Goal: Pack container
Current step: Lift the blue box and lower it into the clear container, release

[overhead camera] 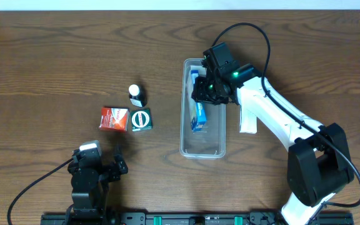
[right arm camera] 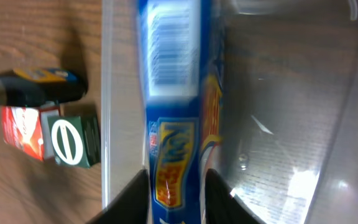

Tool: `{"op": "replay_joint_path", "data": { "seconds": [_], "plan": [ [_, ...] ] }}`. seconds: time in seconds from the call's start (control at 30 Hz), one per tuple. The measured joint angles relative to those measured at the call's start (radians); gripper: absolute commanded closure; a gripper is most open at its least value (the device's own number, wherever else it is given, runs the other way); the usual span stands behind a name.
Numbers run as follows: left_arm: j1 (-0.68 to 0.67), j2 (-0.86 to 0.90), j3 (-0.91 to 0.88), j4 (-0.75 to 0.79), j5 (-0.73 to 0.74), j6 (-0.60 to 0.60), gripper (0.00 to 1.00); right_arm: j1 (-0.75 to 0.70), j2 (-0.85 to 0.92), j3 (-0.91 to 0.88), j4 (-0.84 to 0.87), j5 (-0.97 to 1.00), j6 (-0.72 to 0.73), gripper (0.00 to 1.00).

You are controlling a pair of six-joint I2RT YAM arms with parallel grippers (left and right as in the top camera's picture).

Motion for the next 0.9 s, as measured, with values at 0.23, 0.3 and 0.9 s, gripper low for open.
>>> {"op": "replay_joint_path", "data": {
  "seconds": [0.23,0.3,0.9],
  "plan": [
    [0.000,0.000,0.000,0.000,0.000,0.000,0.02,-0.001,0.000,0.000,-0.005,-0.001,-0.006,0.63],
    [0.000,0.000,0.000,0.000,0.000,0.000,0.02,-0.001,0.000,0.000,-0.004,0.000,-0.011,0.66],
    [0.000,0.000,0.000,0.000,0.000,0.000,0.02,-0.011,-0.015,0.000,-0.096,0.093,0.017,0.76]
  ]
}}
